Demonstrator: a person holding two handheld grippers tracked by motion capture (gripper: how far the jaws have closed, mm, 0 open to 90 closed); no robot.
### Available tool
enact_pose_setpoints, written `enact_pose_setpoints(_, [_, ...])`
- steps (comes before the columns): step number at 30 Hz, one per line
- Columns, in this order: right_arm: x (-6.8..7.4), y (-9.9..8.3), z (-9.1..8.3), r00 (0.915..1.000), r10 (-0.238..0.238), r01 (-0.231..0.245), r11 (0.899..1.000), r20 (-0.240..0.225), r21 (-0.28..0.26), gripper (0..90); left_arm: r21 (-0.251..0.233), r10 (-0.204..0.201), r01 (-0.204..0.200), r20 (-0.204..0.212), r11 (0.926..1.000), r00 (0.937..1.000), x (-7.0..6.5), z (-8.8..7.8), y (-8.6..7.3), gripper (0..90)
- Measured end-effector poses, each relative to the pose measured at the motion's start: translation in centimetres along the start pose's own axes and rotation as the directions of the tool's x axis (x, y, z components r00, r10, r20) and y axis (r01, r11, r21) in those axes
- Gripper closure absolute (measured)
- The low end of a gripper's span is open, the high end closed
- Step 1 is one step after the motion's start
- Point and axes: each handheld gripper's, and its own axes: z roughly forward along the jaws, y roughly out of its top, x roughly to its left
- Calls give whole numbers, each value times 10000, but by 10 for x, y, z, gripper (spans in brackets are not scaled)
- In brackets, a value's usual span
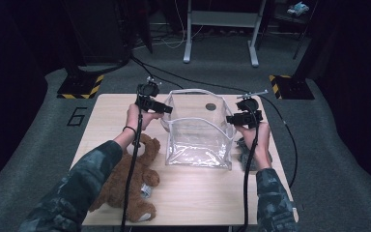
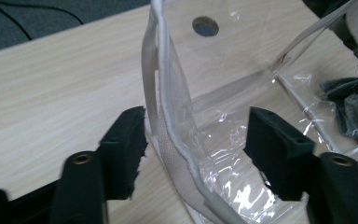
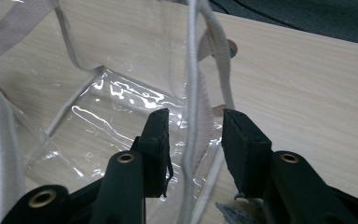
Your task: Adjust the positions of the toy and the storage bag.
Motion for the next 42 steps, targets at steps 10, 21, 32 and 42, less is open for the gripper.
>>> enact_pose_setpoints(10, [5,-6,11,9993,105,-125,9983,370,564,873,1145,629,-632,63,9914,9980,7,3,-11,831])
enact_pose_setpoints(21, [5,-10,-2,9996,161,-180,9953,213,952,875,1570,820,-856,292,9839,9962,11,-14,-21,848])
enact_pose_setpoints(32, [9,-12,6,9996,27,-45,9982,296,603,874,1451,617,-633,154,9874,9980,17,-12,-30,838])
enact_pose_setpoints(42, [8,-11,-4,9996,-63,67,9999,271,-142,417,501,178,-174,-85,9986,9998,23,-32,-34,367])
